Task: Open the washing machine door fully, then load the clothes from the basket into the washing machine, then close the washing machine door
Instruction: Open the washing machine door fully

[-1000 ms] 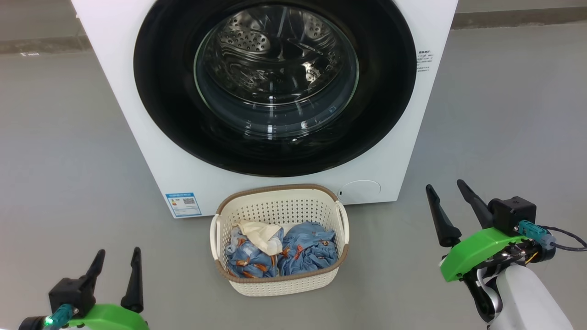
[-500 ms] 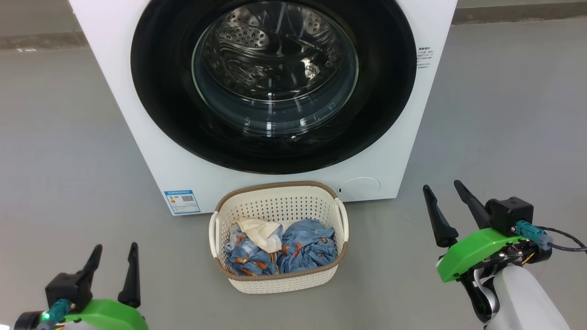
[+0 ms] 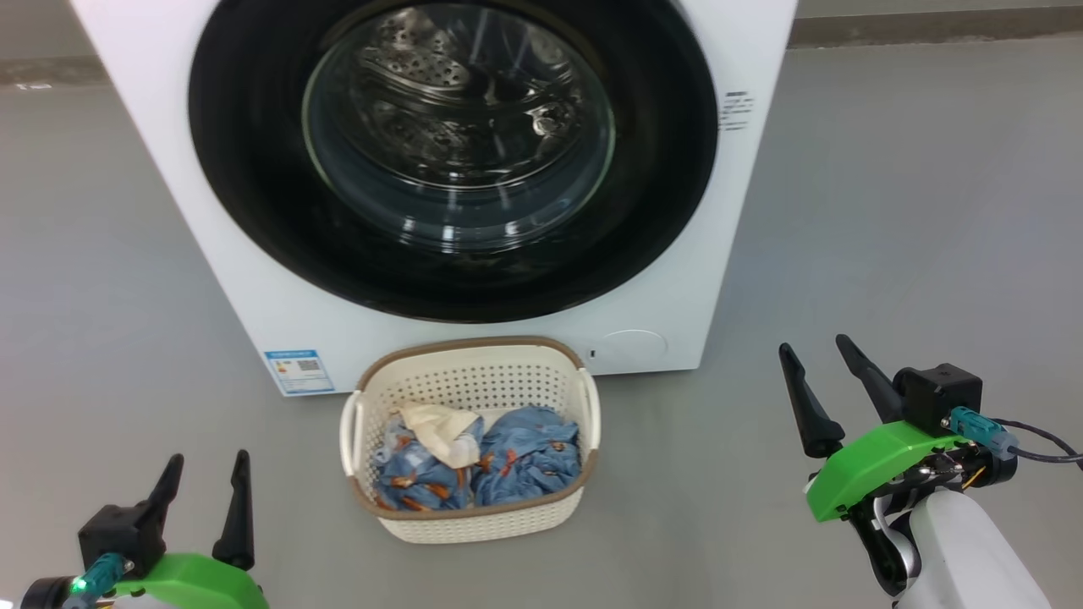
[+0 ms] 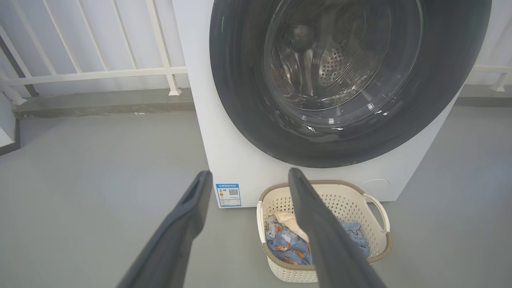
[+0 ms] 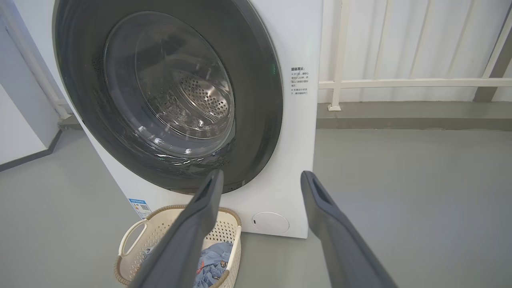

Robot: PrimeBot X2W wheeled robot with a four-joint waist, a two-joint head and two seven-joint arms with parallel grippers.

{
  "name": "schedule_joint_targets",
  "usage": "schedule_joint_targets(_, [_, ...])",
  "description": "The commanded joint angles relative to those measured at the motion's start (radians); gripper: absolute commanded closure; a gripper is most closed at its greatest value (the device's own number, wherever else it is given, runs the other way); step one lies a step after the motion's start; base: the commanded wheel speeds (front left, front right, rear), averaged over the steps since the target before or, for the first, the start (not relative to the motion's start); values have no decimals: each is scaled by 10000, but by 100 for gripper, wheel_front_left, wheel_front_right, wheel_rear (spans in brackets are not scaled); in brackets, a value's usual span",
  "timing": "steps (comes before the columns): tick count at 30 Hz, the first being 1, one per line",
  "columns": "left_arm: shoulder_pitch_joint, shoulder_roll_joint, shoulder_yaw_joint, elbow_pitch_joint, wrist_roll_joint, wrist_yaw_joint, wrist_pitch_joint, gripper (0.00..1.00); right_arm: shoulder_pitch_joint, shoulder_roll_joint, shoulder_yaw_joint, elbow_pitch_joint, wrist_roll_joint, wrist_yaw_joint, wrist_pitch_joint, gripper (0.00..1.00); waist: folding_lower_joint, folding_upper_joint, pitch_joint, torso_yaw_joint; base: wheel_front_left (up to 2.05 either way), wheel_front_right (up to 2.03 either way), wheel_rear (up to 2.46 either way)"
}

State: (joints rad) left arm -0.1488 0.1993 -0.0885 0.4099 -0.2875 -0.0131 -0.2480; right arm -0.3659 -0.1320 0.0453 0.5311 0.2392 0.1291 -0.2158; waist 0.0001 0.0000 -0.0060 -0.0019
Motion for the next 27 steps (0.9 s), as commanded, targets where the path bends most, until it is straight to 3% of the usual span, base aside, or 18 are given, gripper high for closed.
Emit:
schedule_joint_targets(1, [-563, 302, 311, -180, -78, 61, -116, 0, -144, -27, 143, -208, 3, 16, -44, 0, -1, 0, 8, -3, 123, 123, -246])
schedule_joint_targets(13, [-590, 277, 348, -323, -183, 84, -129, 0, -153, -43, 116, -204, 21, 16, -72, 0, -1, 0, 52, -11, 92, 92, -183])
schedule_joint_targets(27, [-462, 255, 282, -578, 12, 124, -136, 0, -86, -46, 110, -148, -16, 16, -137, 0, -1, 0, -3, 31, 10, 10, -19])
